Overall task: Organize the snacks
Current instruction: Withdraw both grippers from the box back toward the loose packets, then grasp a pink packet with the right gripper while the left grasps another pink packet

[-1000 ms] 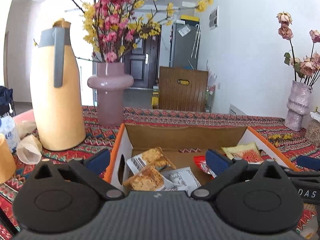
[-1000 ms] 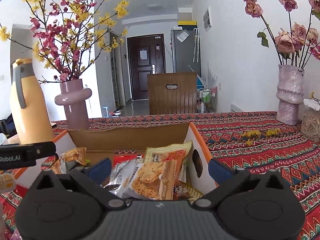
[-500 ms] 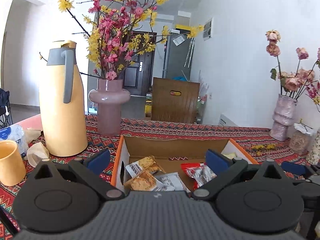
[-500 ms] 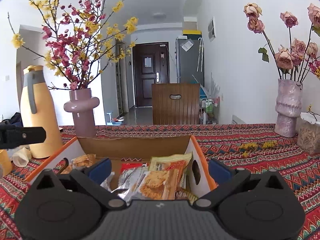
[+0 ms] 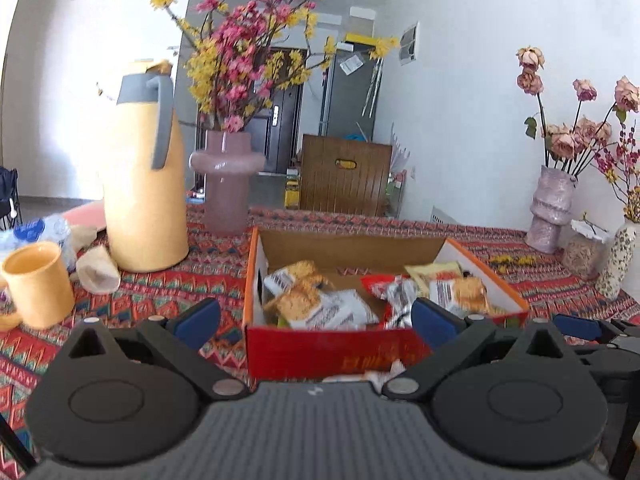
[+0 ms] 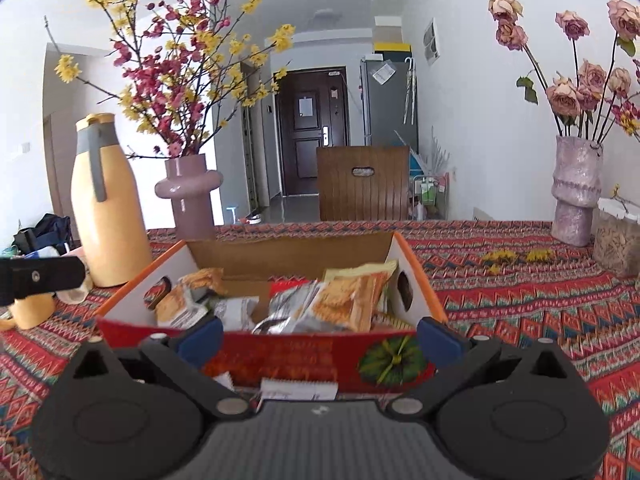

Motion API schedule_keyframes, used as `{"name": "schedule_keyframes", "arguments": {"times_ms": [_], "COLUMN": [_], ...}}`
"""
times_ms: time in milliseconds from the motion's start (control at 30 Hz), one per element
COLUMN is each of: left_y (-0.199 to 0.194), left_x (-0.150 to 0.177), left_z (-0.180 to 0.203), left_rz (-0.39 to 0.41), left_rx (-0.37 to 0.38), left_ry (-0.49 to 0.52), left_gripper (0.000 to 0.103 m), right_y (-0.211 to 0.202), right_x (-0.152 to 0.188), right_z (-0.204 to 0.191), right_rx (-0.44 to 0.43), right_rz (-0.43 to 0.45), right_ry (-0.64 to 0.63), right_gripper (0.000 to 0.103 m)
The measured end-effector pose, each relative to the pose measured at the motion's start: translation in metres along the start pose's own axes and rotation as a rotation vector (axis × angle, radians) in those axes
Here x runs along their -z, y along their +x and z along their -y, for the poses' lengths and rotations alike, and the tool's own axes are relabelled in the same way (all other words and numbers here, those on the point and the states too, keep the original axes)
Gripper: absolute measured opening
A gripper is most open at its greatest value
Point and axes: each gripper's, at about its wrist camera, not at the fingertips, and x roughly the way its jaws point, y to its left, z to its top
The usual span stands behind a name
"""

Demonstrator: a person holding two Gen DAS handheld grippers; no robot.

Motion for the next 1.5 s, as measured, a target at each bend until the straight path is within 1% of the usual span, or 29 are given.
{"name": "schedule_keyframes", "arguments": {"times_ms": [200,300,400,633,833,900,967,1033,1100,1133,1167,1200,1233,1333,1500], "left_y": [-0.008,-0.011,-0.014,-0.019,-0.015,-0.014,-0.012,-0.011,-0.01,-0.01,-0.01,-0.009,-0.009,-0.008,-0.005], "left_x": [0.022,0.033,0.043,0.057,0.061,0.063,0.064,0.064,0.065,0.065,0.065,0.065,0.065,0.065,0.064], "left_z": [-0.01,-0.013,-0.017,-0.025,-0.03,-0.03,-0.03,-0.029,-0.028,-0.028,-0.028,-0.028,-0.028,-0.028,-0.027], "left_rz": [-0.055,-0.081,-0.104,-0.144,-0.168,-0.175,-0.181,-0.186,-0.19,-0.191,-0.192,-0.193,-0.194,-0.2,-0.213], "left_rx": [0.004,0.001,-0.001,-0.005,-0.01,-0.007,-0.005,-0.002,-0.001,-0.001,-0.002,-0.004,-0.006,-0.011,-0.016], "left_ry": [-0.032,-0.029,-0.028,-0.028,-0.04,-0.04,-0.041,-0.041,-0.04,-0.04,-0.04,-0.04,-0.041,-0.042,-0.038], "left_gripper": [0.103,0.103,0.103,0.103,0.103,0.103,0.103,0.103,0.103,0.103,0.103,0.103,0.103,0.103,0.103], "right_y": [-0.009,-0.014,-0.018,-0.014,0.0,0.004,0.007,0.008,0.01,0.011,0.011,0.011,0.01,0.006,-0.008], "right_x": [0.025,0.035,0.043,0.053,0.055,0.056,0.056,0.057,0.057,0.057,0.058,0.058,0.058,0.057,0.053], "right_z": [-0.004,-0.006,-0.006,-0.021,-0.032,-0.031,-0.03,-0.03,-0.031,-0.032,-0.032,-0.032,-0.032,-0.03,-0.023], "right_rx": [-0.033,-0.041,-0.077,-0.117,-0.117,-0.118,-0.124,-0.131,-0.142,-0.15,-0.154,-0.158,-0.16,-0.168,-0.167], "right_rz": [-0.073,-0.104,-0.14,-0.2,-0.249,-0.265,-0.278,-0.282,-0.289,-0.293,-0.299,-0.298,-0.295,-0.279,-0.219], "right_ry": [0.026,0.023,0.05,0.03,0.008,0.018,0.029,0.03,0.029,0.03,0.031,0.031,0.033,0.037,0.046], "right_gripper": [0.103,0.103,0.103,0.103,0.103,0.098,0.097,0.093,0.084,0.082,0.075,0.064,0.061,0.061,0.061]}}
